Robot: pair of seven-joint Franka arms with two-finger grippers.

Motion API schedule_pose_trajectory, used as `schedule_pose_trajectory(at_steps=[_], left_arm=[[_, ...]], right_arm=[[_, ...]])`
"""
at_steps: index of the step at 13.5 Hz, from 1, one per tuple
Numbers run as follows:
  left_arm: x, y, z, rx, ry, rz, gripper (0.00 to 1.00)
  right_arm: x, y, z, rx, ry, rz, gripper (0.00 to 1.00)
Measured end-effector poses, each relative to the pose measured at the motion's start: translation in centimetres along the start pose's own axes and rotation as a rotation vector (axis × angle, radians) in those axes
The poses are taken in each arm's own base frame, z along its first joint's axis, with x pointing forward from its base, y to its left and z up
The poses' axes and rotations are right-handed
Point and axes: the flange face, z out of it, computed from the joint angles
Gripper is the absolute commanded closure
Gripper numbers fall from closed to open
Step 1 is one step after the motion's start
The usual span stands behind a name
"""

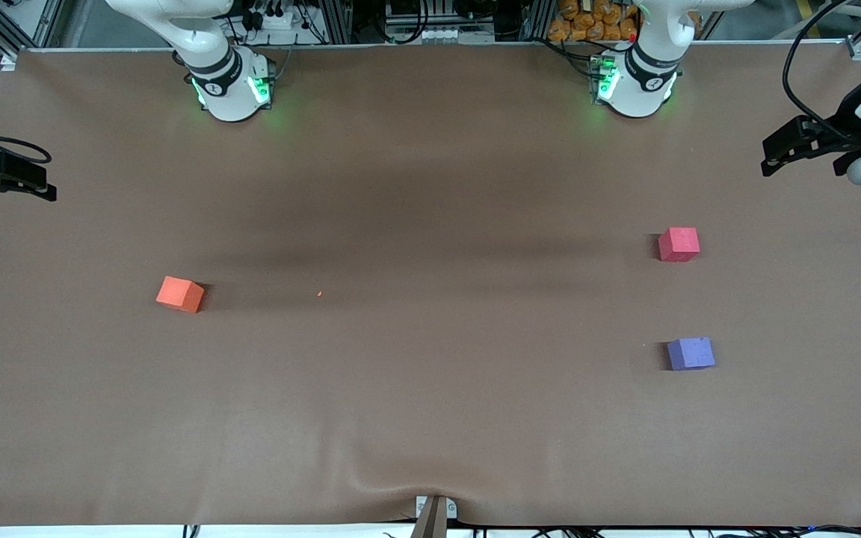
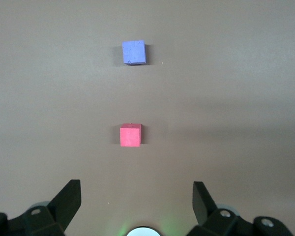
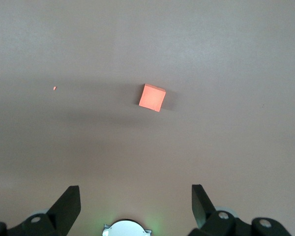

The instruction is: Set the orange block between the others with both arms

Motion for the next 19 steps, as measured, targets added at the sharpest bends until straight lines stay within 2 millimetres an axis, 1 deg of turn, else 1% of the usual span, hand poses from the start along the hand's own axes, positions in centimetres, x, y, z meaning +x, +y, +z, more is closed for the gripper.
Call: schedule_pose_trajectory(at_steps=[7,15,17,19], left_arm=[[0.0,0.0,-0.1,0.0,0.002,0.0,0.0],[0.4,0.0,0.5,0.0,-0.006,0.0,0.0],[0.5,0.1,0.6,0.0,-0.008,0.001,0.0],[0.7,0.1,0.8,-0.001,-0.005,0.001,0.0]], right_arm=[[0.0,0.0,0.0,0.0,0.0,0.0,0.0],[0.0,0.0,0.1,0.0,-0.002,0.0,0.0],[0.3,0.0,1.0,0.003,-0.014,-0.002,0.0],[1.5,0.2,3.2,0.003,-0.018,-0.001,0.0]])
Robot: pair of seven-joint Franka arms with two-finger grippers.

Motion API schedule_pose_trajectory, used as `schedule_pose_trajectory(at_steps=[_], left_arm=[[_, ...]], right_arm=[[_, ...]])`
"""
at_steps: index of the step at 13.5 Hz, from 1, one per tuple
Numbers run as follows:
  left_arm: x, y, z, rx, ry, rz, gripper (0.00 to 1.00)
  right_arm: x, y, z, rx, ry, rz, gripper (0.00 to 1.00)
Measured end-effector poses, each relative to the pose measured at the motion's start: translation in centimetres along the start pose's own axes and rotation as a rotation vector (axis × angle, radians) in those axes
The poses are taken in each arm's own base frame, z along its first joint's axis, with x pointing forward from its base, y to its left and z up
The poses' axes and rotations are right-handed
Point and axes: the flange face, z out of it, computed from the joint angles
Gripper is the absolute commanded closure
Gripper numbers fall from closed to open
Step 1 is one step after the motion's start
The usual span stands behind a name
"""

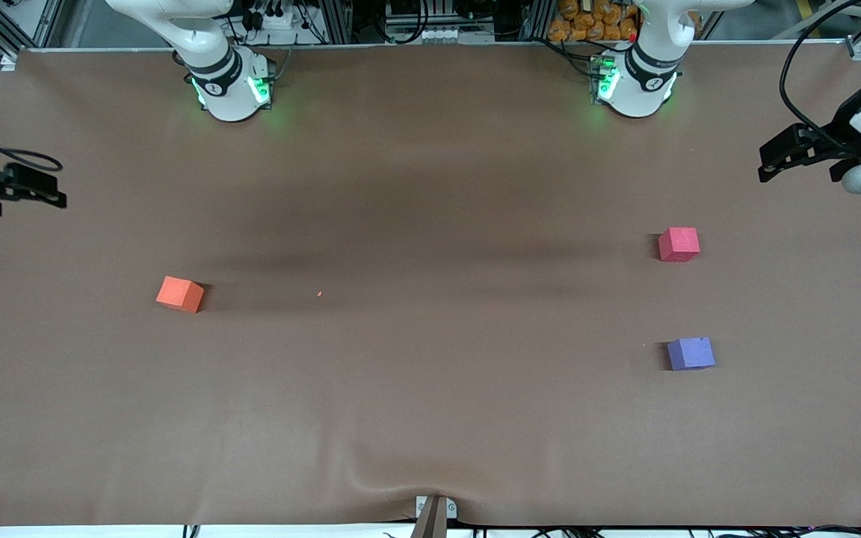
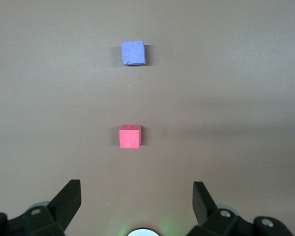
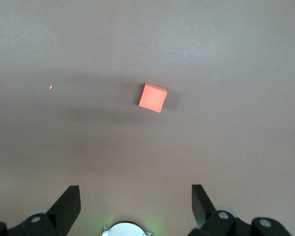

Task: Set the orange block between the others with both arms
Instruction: 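Reach the right gripper down to the orange cube and grasp it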

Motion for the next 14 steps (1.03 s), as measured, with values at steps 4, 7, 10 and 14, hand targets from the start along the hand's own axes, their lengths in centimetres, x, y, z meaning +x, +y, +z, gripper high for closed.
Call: schedule_pose_trajectory(at_steps=[4,7,10,14], left_arm=[[0.6,0.0,0.7,-0.001,-0.006,-0.001,0.0],[0.8,-0.1,0.9,-0.001,-0.007,-0.002,0.0],[0.8,-0.1,0.9,-0.001,-0.007,-0.002,0.0],[0.9,-0.1,1.1,-0.001,-0.01,-0.002,0.0]], right_arm=[[4.4,1.8,9.5,0.013,-0.08,0.018,0.0],[7.8,2.8,17.8,0.011,-0.1,0.024,0.0],[9.5,3.5,24.7,0.007,-0.114,0.059,0.0],[10.4,4.5,31.6,0.015,-0.164,0.107,0.0]])
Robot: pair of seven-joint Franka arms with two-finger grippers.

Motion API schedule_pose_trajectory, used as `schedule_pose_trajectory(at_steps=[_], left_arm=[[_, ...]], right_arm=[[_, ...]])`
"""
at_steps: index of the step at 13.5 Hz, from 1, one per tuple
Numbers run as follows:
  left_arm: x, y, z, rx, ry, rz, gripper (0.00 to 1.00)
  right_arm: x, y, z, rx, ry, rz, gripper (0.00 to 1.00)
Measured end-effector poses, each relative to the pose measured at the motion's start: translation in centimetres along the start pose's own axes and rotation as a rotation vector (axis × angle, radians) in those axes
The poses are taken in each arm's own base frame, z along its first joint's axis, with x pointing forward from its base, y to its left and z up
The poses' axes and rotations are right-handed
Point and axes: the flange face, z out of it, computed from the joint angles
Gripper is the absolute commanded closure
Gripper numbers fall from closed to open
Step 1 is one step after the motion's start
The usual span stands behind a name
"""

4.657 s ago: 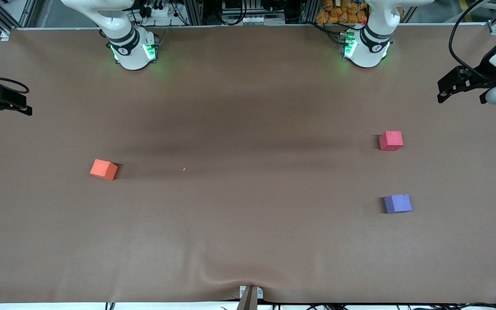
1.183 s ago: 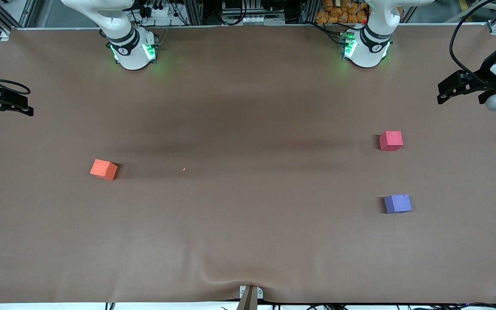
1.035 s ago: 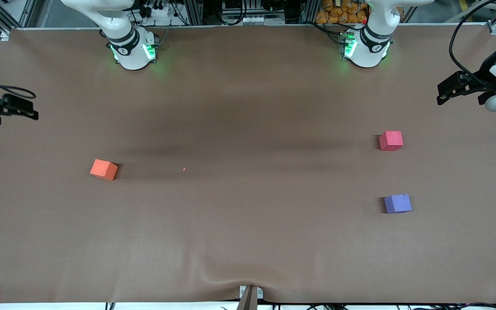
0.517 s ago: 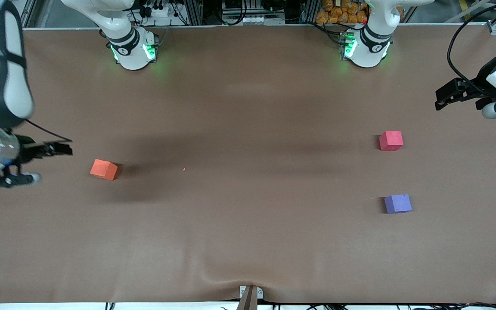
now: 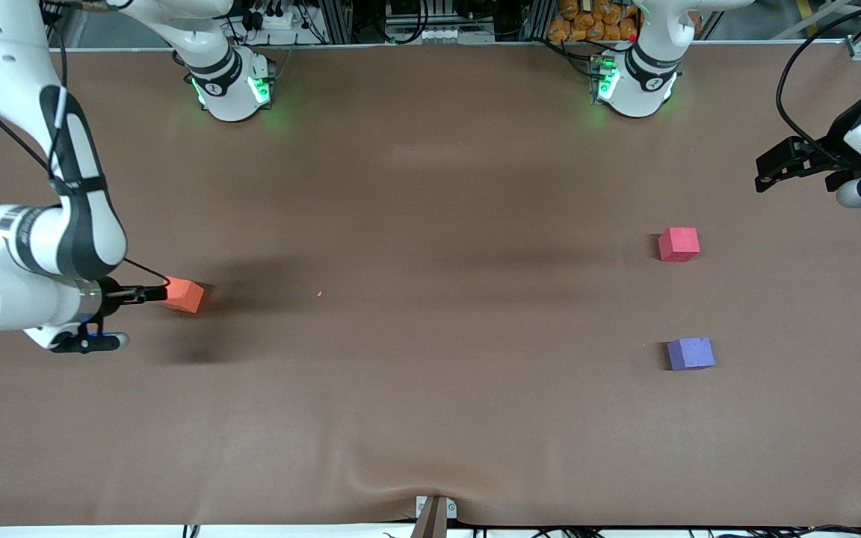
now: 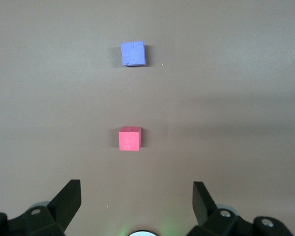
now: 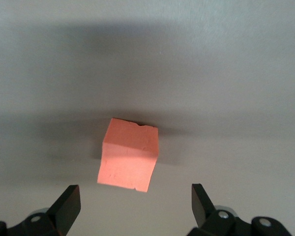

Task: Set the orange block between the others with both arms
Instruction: 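Reach the right gripper down to the orange cube and grasp it, then carry the orange cube with the right gripper toward the table middle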

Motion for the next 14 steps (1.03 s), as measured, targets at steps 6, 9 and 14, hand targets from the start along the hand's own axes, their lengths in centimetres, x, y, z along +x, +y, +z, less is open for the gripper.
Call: schedule_pose_trajectory(at_steps=[6,9,14], left_arm=[[0.0,0.0,0.1,0.0,-0.002,0.0,0.0],[0.0,0.0,0.4,0.001,-0.008,0.0,0.0],[0.1,-0.2,0.4,0.0,-0.009,-0.003,0.0]], right_arm=[[1.2,-0.4,3.6,0.07,-0.025,0.075,0.0],[1.5,-0.2,4.6,0.068,-0.031,0.079,0.0],[1.7,0.3,6.2,0.071,-0.05,0.088,0.13]])
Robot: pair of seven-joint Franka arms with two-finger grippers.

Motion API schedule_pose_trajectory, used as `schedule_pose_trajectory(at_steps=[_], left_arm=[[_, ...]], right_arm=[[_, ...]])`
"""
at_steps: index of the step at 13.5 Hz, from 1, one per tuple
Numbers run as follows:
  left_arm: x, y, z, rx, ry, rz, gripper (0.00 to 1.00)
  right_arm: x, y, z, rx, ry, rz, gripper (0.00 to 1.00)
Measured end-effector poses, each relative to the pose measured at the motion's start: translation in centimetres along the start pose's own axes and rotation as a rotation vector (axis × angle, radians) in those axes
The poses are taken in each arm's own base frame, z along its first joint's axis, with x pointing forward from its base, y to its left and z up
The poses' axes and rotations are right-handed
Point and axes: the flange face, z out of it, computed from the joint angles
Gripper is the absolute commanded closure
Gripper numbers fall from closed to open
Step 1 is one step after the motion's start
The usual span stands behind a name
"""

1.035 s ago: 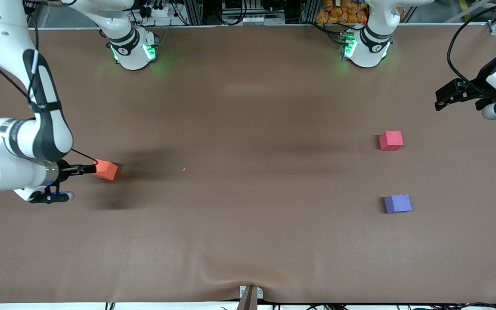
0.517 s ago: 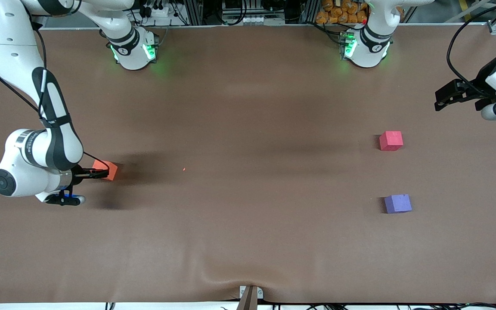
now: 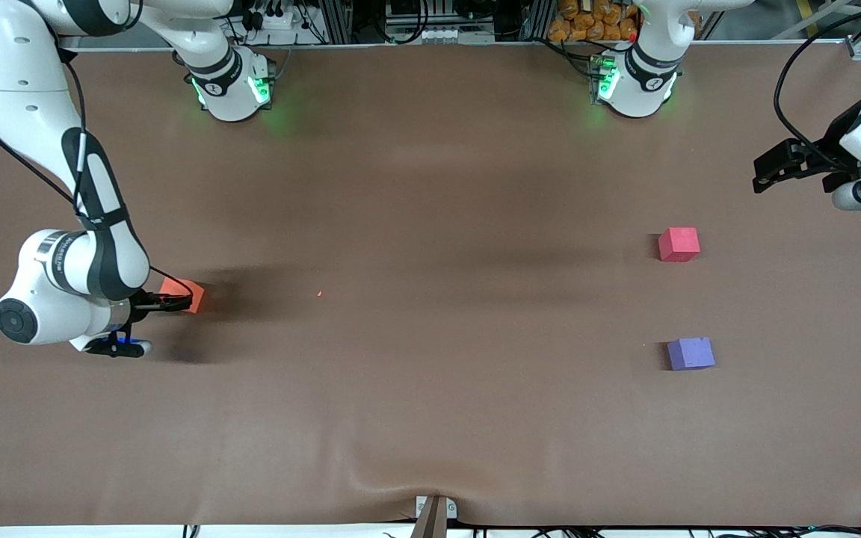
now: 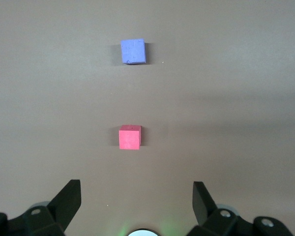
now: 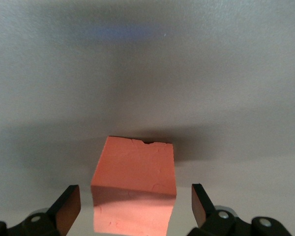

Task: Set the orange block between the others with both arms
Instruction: 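Carry the orange cube with the right gripper toward the table middle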

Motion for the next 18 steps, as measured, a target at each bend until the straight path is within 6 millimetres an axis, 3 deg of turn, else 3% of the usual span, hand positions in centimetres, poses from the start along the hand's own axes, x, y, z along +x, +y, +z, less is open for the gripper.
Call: schedule_pose_trajectory(at_steps=[2,4,6,8,10,12,14,15,16,18], left_arm=[[0.1,-0.7,0.1,-0.001,-0.002,-0.013,0.0],[0.1,-0.8,0.3,-0.001,-0.006,-0.016,0.0],[0.1,-0.8,0.4,0.0,-0.007,-0.015,0.0],[0.2,-0.8,0.5,-0.001,-0.003,-0.015,0.0],[0.5,-0.8,0.9,-0.001,-0.005,-0.014,0.0],[0.9,-0.7,1.4,-0.001,-0.01,-0.013,0.0],[1.0,-0.5,1.6,-0.001,-0.013,-0.009,0.0],[1.0,-0.4,1.6,-0.001,-0.013,-0.007,0.0],[1.0,-0.2,1.7,-0.001,-0.014,-0.005,0.0],[1.0,0.0,1.9,0.0,-0.019,-0.001,0.0]], right_arm=[[0.1,0.1,0.6,0.0,-0.009,0.001,0.39],[0.1,-0.1,0.7,0.001,-0.011,0.0,0.53],[0.2,-1.0,-0.4,0.0,0.011,-0.015,0.59],[0.3,-4.9,-3.8,0.0,0.078,-0.067,0.6],[-0.8,-12.1,-7.6,0.061,0.143,-0.1,0.6],[-3.5,-22.5,-8.8,0.163,0.149,-0.147,0.6],[-7.7,-34.6,-6.8,0.259,0.114,-0.165,0.55],[-9.5,-39.4,-5.2,0.306,0.116,-0.162,0.54],[-10.8,-43.1,-3.4,0.34,0.125,-0.166,0.54],[-12.1,-47.8,1.0,0.369,0.154,-0.176,0.51]])
